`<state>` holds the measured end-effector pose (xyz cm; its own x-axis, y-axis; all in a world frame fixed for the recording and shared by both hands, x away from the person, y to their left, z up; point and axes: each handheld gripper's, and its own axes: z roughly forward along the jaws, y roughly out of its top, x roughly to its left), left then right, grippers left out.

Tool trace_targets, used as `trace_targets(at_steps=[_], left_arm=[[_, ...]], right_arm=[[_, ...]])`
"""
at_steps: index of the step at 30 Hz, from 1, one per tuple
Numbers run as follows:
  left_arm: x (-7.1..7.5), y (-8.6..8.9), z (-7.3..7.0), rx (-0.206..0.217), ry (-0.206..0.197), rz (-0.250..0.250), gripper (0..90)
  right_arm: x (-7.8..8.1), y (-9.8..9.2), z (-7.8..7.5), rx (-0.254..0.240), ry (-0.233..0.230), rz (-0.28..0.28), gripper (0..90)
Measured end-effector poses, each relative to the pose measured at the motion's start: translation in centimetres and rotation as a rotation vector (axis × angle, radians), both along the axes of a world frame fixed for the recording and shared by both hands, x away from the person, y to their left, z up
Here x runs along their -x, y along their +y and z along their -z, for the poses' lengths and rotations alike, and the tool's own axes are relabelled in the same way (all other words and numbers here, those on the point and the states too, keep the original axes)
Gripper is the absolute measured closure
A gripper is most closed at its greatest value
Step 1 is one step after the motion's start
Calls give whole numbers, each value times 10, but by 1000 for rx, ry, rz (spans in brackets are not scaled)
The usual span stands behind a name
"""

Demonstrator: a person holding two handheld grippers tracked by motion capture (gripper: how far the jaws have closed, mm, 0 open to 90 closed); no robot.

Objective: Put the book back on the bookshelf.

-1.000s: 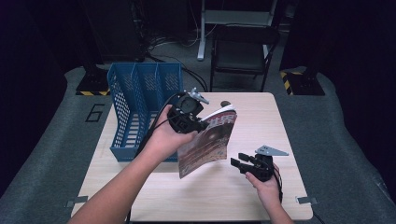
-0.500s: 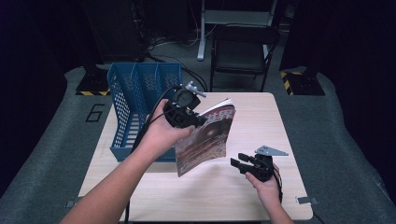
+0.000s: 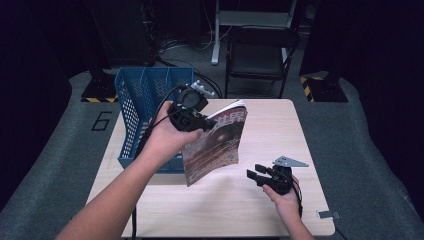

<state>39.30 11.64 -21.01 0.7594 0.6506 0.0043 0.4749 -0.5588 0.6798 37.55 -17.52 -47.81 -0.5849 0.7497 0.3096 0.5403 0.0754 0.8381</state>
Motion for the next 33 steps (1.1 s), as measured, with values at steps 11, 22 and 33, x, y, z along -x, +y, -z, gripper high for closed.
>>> trace_targets(at_steps=[11,22,33], left_arm=[[2,11,-15,-1,-8,-24,838],[1,22,-22,4,-8,-50,839],[1,38,-33,12,-18,-89,838]], right_arm=[[0,-1,0,2,-3,-14,487],[1,-1,0,1,3,-11,487],[0,-1,1,-2,6,-1,486]])
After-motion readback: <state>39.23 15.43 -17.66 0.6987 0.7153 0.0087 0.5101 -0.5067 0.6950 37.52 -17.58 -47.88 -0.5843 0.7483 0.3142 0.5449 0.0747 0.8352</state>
